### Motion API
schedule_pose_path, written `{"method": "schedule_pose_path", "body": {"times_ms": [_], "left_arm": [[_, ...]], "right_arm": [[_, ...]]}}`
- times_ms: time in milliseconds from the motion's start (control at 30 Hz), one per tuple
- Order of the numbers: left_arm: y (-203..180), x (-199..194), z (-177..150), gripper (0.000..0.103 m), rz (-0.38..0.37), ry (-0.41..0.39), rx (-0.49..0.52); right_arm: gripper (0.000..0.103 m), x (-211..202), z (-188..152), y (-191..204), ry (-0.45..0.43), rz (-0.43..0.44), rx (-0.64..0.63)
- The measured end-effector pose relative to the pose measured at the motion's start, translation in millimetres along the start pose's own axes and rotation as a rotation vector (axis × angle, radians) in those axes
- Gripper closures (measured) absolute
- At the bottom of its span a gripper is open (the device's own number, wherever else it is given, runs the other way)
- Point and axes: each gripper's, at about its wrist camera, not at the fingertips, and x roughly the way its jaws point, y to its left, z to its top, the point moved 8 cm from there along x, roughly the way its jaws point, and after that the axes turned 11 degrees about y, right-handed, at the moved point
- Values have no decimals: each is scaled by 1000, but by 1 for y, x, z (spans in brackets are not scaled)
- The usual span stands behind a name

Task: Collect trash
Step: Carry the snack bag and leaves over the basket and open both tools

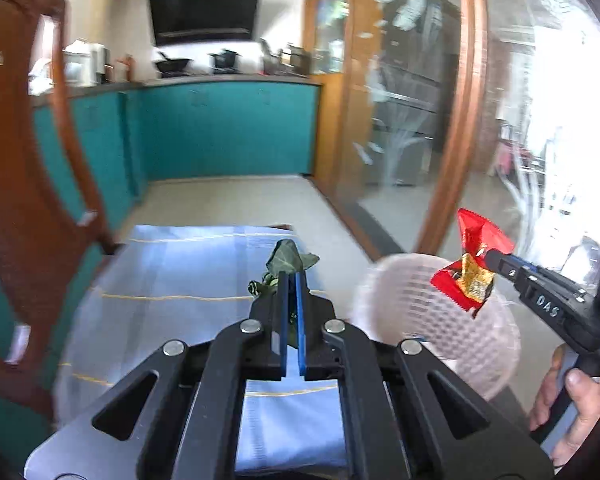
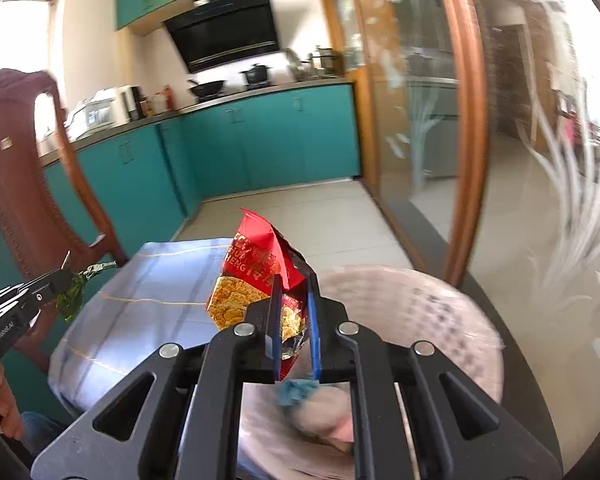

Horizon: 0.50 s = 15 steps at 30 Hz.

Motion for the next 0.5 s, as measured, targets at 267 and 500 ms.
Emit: {"method": "schedule_pose_path", "body": {"times_ms": [267,500], "left_arm": [[-91,40,23,99,-395,63,50],[-136,90,27,98,-607,187,24]], "right_arm": [[91,-26,-18,-86,3,-119,116],[91,-35,-34,-118,22,-172,168]]}}
